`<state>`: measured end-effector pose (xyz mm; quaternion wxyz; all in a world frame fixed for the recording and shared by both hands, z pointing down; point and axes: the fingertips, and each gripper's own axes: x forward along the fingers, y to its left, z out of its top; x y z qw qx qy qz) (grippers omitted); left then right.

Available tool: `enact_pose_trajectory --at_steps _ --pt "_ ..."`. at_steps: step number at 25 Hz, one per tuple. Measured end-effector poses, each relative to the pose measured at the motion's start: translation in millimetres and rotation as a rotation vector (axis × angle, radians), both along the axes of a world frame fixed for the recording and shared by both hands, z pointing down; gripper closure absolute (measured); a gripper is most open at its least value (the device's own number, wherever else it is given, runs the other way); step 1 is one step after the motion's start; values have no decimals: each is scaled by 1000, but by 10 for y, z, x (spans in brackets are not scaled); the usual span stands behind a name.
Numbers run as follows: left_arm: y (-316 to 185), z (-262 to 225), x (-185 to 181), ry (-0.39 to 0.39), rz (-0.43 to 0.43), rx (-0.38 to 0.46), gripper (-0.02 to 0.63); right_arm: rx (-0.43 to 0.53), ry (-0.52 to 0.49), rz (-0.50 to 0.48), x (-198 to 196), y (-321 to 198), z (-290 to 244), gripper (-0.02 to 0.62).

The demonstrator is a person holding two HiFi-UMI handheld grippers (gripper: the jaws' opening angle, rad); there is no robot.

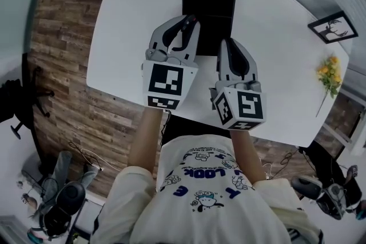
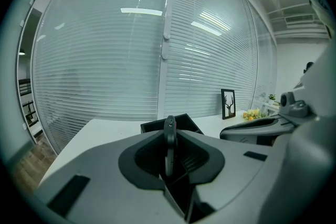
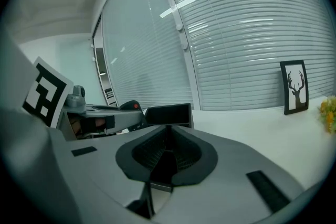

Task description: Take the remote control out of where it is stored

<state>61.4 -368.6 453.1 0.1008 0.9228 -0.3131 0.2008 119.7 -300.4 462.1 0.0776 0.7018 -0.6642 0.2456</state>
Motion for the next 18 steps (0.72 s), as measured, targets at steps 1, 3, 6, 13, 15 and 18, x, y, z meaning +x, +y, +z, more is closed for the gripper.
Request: enact_pose_trajectory --at_steps 1,3,6,13,15,18 --pt "7 -29 -5 5 0 2 535 2 2 0 -6 3 -10 546" --pt "20 -87 -15 16 0 7 535 9 6 1 -16 5 -36 546" --pt "48 -182 -50 36 -6 14 535 19 12 2 -41 10 -84 546" --pt "108 -510 -251 113 -41 34 535 52 34 -3 -181 51 -284 546" --pt "120 -617 -319 129 -56 48 535 63 41 -7 -220 64 -347 546" --pt "147 -769 -446 134 -77 80 535 80 49 -11 -288 88 -451 546"
